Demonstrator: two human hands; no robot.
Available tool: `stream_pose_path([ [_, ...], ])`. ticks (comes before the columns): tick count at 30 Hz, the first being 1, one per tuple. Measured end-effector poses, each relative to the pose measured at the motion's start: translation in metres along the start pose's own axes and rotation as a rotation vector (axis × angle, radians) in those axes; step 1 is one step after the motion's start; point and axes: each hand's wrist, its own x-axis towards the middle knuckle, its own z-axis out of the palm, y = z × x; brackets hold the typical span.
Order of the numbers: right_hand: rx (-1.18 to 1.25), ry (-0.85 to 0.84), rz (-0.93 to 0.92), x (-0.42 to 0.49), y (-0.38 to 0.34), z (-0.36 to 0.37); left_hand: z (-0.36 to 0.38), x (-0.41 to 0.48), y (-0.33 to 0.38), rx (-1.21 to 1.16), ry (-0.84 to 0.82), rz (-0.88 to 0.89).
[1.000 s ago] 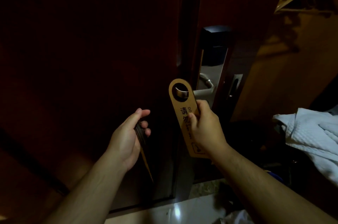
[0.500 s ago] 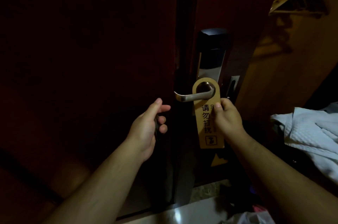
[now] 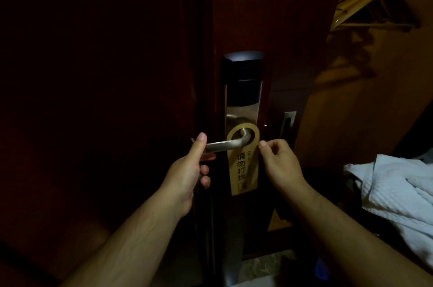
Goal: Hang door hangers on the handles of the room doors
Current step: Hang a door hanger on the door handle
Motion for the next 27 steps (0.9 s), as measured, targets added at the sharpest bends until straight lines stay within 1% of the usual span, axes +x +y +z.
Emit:
stream_pose_path([
  [2,0.050,0.098,-0.096,-0.003,-0.002,-0.008,0.004,0.003,-0.002,0.009,0.027,-0.004],
  [3,0.079,0.081,-0.119,-0.004,-0.004,-0.011,0.006,0.004,-0.003,0.019,0.037,-0.006],
  [4,0.103,0.021,-0.115,-0.005,-0.007,-0.012,0.007,0.005,-0.003,0.027,0.047,-0.008],
  [8,0.197,-0.267,0.013,-0.002,-0.024,-0.012,0.009,0.008,0.001,0.029,0.074,0.010],
  [10,0.247,-0.344,0.016,-0.001,-0.033,-0.009,0.006,0.009,0.003,0.046,0.075,0.028],
  [12,0.253,-0.370,0.007,-0.001,-0.038,-0.003,0.002,0.011,0.004,0.079,0.052,0.040],
  [17,0.235,-0.348,0.073,0.003,-0.042,0.016,-0.012,0.025,0.004,0.116,-0.058,0.047],
  [21,0.274,-0.271,0.157,-0.004,-0.048,0.025,-0.025,0.036,0.003,0.181,-0.176,0.051],
  [24,0.283,-0.198,0.217,-0.012,-0.049,0.027,-0.034,0.042,0.003,0.190,-0.286,0.034],
  [27,0.307,-0.112,0.291,-0.024,-0.054,0.032,-0.041,0.044,0.005,0.176,-0.360,0.003],
])
